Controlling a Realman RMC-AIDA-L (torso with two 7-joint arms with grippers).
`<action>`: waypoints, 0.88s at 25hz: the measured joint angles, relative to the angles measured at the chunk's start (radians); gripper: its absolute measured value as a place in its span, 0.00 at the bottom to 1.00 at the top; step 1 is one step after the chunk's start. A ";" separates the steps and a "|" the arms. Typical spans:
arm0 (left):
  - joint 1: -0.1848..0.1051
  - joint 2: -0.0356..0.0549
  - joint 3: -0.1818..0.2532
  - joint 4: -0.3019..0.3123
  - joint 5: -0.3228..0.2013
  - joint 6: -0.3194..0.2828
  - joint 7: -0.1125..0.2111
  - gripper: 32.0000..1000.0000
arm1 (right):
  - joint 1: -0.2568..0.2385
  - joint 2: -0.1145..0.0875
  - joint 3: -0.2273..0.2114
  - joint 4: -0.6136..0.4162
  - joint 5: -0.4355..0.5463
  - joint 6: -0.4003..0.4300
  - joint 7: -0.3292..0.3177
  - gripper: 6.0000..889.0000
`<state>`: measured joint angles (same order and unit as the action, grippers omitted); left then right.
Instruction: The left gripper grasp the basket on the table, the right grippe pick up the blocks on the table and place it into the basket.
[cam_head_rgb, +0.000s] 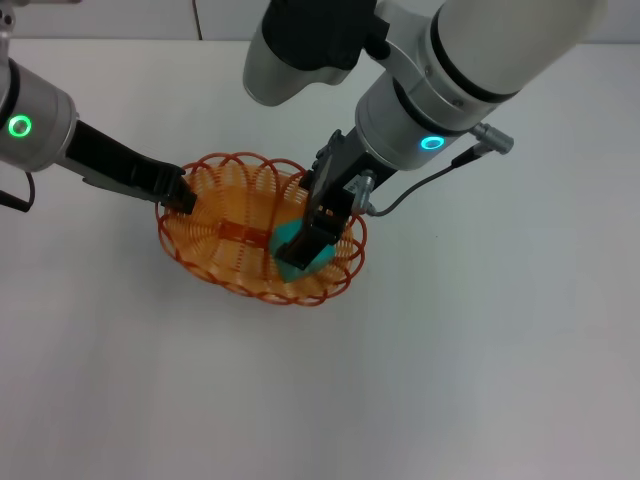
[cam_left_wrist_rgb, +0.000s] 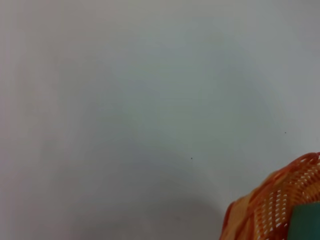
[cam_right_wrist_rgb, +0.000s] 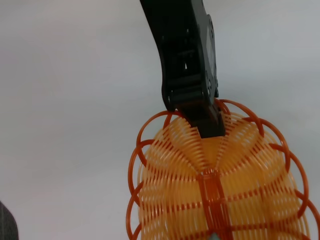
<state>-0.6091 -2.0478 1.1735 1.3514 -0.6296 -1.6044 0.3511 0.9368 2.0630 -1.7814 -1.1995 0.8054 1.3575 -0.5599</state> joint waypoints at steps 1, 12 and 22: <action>0.000 0.0000 0.000 0.000 0.000 0.000 0.000 0.05 | 0.000 0.000 -0.001 0.000 0.000 0.000 0.000 0.93; 0.002 0.0000 0.000 0.000 -0.001 0.000 0.002 0.05 | -0.002 0.000 0.002 -0.017 0.000 0.011 0.011 0.99; 0.005 0.0000 0.000 0.000 -0.001 0.000 0.002 0.05 | -0.038 -0.006 0.046 -0.200 -0.008 0.112 0.067 0.99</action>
<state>-0.6043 -2.0478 1.1735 1.3514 -0.6305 -1.6045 0.3528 0.8991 2.0573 -1.7358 -1.3997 0.7971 1.4690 -0.4926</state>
